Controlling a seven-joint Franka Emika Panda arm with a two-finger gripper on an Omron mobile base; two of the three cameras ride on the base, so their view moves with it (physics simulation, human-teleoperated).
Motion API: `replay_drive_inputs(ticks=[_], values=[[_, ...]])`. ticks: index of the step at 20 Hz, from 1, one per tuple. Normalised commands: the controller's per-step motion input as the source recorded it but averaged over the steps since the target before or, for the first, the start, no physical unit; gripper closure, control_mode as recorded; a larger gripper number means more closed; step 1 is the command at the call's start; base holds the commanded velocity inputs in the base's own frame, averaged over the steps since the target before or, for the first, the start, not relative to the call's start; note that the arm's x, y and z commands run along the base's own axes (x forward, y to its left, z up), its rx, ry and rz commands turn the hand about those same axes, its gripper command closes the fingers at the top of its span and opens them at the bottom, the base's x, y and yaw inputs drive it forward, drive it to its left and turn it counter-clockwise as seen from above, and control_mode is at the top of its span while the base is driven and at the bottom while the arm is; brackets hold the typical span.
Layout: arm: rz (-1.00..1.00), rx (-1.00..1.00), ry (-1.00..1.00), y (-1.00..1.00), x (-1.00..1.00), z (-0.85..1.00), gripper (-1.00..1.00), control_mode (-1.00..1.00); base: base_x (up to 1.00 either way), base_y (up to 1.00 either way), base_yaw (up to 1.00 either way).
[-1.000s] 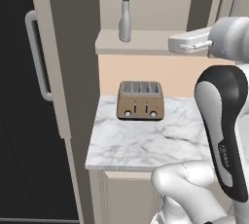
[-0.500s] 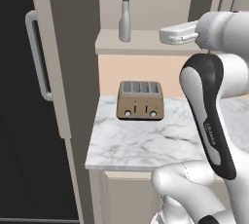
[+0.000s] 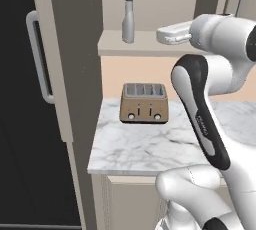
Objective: Move the cutting board and knife to the sink. Then move spray from the cabinet to the counter.
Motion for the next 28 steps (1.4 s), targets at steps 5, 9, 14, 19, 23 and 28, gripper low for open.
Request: replay_drive_inputs(ticks=[5, 9, 14, 19, 23, 28], values=[[0.00, 0.00, 0.01, 0.00, 0.52, 0.00, -1.00, -1.00, 0.00, 0.00, 0.00], [0.00, 0.00, 0.00, 0.00, 0.36, 0.00, -1.00, -1.00, 0.00, 0.00, 0.00], [0.00, -0.02, 0.00, 0.04, 0.41, -0.02, -1.00, -1.00, 0.00, 0.00, 0.00], [0.00, 0.00, 0.00, 0.00, 0.29, 0.00, -1.00, -1.00, 0.00, 0.00, 0.00], [0.00, 0.00, 0.00, 0.00, 0.27, 0.00, -1.00, -1.00, 0.00, 0.00, 0.00], [0.00, 0.00, 0.00, 0.03, 0.22, 0.00, -1.00, -1.00, 0.00, 0.00, 0.00]])
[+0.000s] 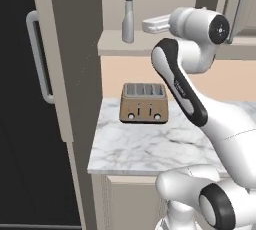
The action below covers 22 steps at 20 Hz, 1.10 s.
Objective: Move the cutting board and knife to the sink. Then move spray from the cabinet to the counter.
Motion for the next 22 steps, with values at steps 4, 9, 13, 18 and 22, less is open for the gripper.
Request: replay_drive_inputs(ticks=[4, 9, 13, 18, 22], values=[[0.00, 0.00, 0.01, 0.05, 0.47, -0.01, -1.00, -1.00, 0.00, 0.00, 0.00], [0.00, 0.00, 0.01, 0.12, 0.49, 0.00, -1.00, -1.00, 0.00, 0.00, 0.00], [0.00, 0.00, 0.01, 0.02, 0.35, 0.00, -1.00, -1.00, 0.00, 0.00, 0.00], [0.00, 0.00, 0.02, 0.00, 0.36, 0.00, -1.00, -1.00, 0.00, 0.00, 0.00], [0.00, 0.00, 0.01, 0.02, 0.32, 0.00, -1.00, -1.00, 0.00, 0.00, 0.00]])
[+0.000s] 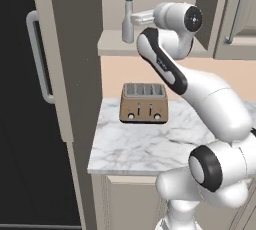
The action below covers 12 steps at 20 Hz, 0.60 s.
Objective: Move the cutting board and knife to the sink. Then move spray from the cabinet to the counter.
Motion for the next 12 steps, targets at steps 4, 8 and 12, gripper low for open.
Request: replay_drive_inputs(ticks=[4, 8, 12], values=[[0.00, 0.00, 0.02, 0.02, 0.30, 0.00, -1.00, -1.00, 0.00, 0.00, 0.00], [0.00, 0.00, 0.02, 0.08, 0.33, 0.00, -1.00, -1.00, 0.00, 0.00, 0.00], [0.00, 0.00, 0.01, 0.06, 0.28, 0.00, -1.00, -1.00, 0.00, 0.00, 0.00]])
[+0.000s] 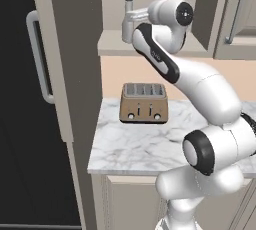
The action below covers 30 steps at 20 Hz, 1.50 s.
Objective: Move the cutting board and knife to the sink. Then move spray from the cabinet to the counter.
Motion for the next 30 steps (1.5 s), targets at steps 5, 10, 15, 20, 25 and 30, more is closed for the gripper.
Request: replay_drive_inputs(ticks=[5, 10, 15, 20, 25, 30], values=[[0.00, 0.00, 0.02, 0.08, 0.33, 0.00, -1.00, -1.00, 0.00, 0.00, 0.00], [0.00, 0.00, 0.02, 0.10, 0.35, -0.01, -1.00, -1.00, 0.00, 0.00, 0.00], [0.00, 0.00, 0.01, 0.08, 0.33, -0.01, -1.00, -1.00, 0.00, 0.00, 0.00], [0.00, 0.00, 0.01, 0.11, 0.35, 0.00, -1.00, -1.00, 0.00, 0.00, 0.00], [0.00, 0.01, 0.00, 0.22, 0.24, -0.09, -1.00, -1.00, 0.00, 0.00, 0.00], [0.00, 0.03, 0.00, 0.01, 0.11, -0.03, -1.00, -1.00, 0.00, 0.00, 0.00]])
